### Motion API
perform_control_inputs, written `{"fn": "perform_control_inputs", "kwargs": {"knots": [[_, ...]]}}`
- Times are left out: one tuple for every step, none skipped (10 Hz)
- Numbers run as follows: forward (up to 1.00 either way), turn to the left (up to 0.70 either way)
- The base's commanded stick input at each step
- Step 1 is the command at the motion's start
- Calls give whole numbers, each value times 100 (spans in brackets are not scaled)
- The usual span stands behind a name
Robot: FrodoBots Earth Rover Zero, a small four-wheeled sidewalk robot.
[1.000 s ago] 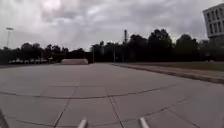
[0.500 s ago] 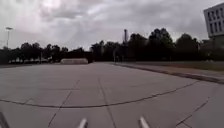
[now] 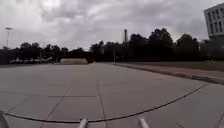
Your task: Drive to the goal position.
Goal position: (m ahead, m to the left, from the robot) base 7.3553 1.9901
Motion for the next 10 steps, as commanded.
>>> {"fn": "perform_control_inputs", "kwargs": {"knots": [[70, 0], [70, 0], [70, 0], [70, 0], [70, 0], [70, 0], [70, 0], [70, 0], [70, 3], [70, 35]]}}
